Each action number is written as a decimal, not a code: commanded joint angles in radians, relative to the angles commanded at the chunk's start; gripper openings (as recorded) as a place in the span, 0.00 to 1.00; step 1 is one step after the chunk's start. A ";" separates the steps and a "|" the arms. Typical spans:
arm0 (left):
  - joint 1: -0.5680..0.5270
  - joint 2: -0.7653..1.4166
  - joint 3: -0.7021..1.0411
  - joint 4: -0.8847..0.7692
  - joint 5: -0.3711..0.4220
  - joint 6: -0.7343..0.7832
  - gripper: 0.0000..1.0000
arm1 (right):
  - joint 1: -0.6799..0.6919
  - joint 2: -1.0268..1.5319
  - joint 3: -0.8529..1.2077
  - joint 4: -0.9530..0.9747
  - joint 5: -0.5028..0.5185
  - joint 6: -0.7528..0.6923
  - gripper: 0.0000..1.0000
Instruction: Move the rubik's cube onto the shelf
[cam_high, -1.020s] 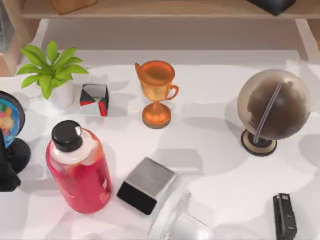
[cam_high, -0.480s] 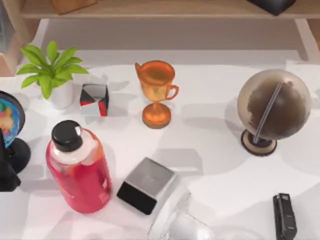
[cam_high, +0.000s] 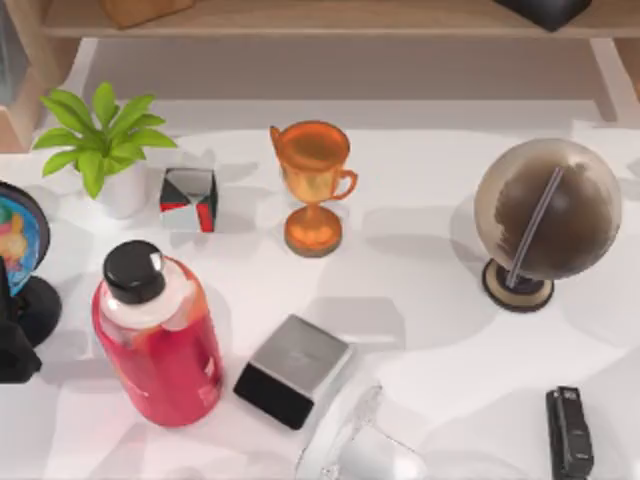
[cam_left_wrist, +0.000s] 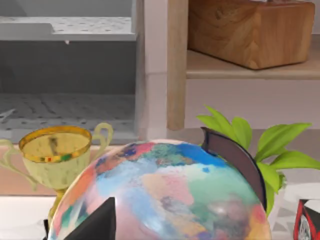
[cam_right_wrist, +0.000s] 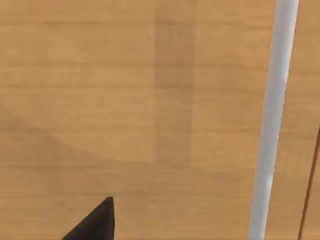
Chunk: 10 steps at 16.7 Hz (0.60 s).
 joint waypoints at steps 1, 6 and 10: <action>0.000 0.000 0.000 0.000 0.000 0.000 1.00 | 0.001 0.004 0.008 -0.005 0.002 0.000 1.00; 0.000 0.000 0.000 0.000 0.000 0.000 1.00 | 0.002 0.004 0.009 -0.005 0.002 0.000 0.85; 0.000 0.000 0.000 0.000 0.000 0.000 1.00 | 0.002 0.004 0.009 -0.005 0.002 0.000 0.55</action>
